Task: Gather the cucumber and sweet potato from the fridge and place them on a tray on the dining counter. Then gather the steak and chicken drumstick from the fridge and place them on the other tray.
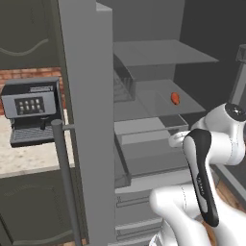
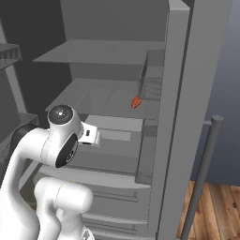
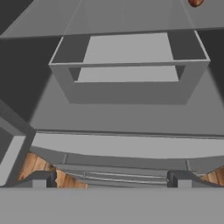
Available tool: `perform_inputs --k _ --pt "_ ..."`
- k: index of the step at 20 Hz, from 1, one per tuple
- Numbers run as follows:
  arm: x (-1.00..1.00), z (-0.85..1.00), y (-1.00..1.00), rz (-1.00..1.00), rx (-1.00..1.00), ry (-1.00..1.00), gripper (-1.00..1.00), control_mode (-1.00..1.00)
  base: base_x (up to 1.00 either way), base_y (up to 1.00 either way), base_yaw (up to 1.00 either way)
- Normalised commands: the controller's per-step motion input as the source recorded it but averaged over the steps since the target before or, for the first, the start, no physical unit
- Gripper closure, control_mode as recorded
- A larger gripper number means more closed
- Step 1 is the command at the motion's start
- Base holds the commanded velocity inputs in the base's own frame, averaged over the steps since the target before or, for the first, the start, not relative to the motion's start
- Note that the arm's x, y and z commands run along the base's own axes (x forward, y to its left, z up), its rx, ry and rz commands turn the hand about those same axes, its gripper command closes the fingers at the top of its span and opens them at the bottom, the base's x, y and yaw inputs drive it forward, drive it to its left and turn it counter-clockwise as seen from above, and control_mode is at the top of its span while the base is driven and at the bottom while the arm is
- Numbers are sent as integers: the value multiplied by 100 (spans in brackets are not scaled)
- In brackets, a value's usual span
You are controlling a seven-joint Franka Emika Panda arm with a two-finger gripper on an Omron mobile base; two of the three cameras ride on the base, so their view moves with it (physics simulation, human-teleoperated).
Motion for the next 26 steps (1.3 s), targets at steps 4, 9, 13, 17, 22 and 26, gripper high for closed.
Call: perform_inputs --k 4,9,13,17,22,26 --pt "1 8 13 -15 -16 6 -100 -100 3 5 0" --pt "0 29 5 -28 -15 8 -100 -100 0 0 0" --pt "1 36 -13 -18 0 3 -100 -100 0 0 0" --pt "1 31 -31 -10 1 1 -100 -100 0 0 0" --pt "16 29 -21 -2 2 -6 -100 -100 0 0 0" --pt "34 33 0 -1 0 -2 -100 -100 0 0 0"
